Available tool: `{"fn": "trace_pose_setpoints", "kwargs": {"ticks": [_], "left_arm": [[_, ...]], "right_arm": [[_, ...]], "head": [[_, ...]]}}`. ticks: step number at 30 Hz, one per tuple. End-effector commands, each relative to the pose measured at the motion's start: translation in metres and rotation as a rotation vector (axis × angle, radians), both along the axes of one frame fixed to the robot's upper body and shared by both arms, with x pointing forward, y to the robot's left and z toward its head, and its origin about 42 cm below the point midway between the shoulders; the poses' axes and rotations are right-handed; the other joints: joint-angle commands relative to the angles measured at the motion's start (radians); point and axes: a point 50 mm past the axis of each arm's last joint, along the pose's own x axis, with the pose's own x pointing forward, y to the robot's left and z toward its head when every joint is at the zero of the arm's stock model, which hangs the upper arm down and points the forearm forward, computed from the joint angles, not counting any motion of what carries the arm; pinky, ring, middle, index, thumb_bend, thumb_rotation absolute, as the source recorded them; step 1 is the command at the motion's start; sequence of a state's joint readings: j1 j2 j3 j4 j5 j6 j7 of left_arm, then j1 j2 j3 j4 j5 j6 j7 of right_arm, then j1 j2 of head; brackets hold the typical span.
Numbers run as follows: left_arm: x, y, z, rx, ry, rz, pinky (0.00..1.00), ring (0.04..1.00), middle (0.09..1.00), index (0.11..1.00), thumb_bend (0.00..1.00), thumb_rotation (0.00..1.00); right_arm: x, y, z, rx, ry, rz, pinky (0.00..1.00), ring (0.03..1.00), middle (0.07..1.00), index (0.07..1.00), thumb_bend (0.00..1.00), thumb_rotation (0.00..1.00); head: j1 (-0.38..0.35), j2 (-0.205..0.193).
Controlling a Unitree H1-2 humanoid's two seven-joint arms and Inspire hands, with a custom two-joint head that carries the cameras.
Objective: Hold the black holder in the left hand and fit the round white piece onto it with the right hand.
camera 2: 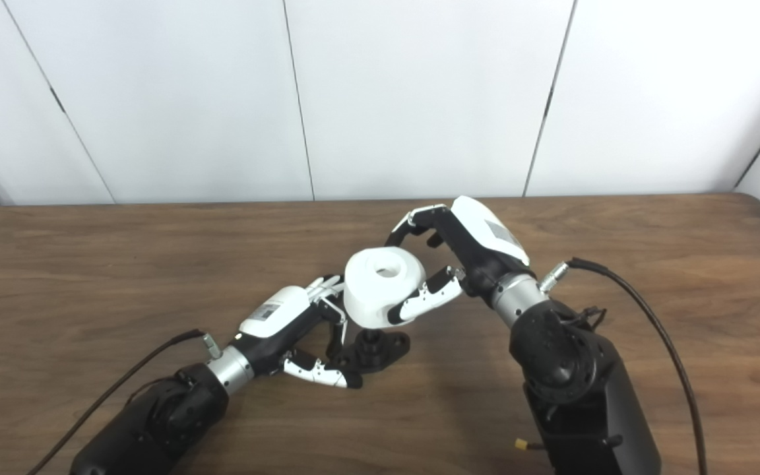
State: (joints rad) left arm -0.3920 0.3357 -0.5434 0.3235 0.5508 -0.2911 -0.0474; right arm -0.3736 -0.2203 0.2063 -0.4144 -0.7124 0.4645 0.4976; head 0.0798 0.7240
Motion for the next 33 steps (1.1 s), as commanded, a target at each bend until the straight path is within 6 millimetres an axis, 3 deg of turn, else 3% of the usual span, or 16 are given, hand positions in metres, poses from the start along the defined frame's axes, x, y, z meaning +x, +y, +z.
{"fn": "trace_pose_setpoints", "kwargs": {"ticks": [1,33], "left_arm": [[-0.021,0.016,-0.038,0.164,0.13,-0.01,1.0,1.0,0.954,0.483,0.52,0.07],[-0.022,0.015,-0.036,0.164,0.136,-0.013,1.0,1.0,0.958,0.483,0.52,0.07]], "right_arm": [[0.003,0.003,0.022,0.002,-0.097,0.019,0.69,0.771,0.733,0.478,0.52,0.13],[-0.001,0.012,0.001,-0.012,-0.027,0.058,0.68,0.769,0.746,0.479,0.52,0.13]], "head": [[0.002,0.001],[0.012,0.012]]}}
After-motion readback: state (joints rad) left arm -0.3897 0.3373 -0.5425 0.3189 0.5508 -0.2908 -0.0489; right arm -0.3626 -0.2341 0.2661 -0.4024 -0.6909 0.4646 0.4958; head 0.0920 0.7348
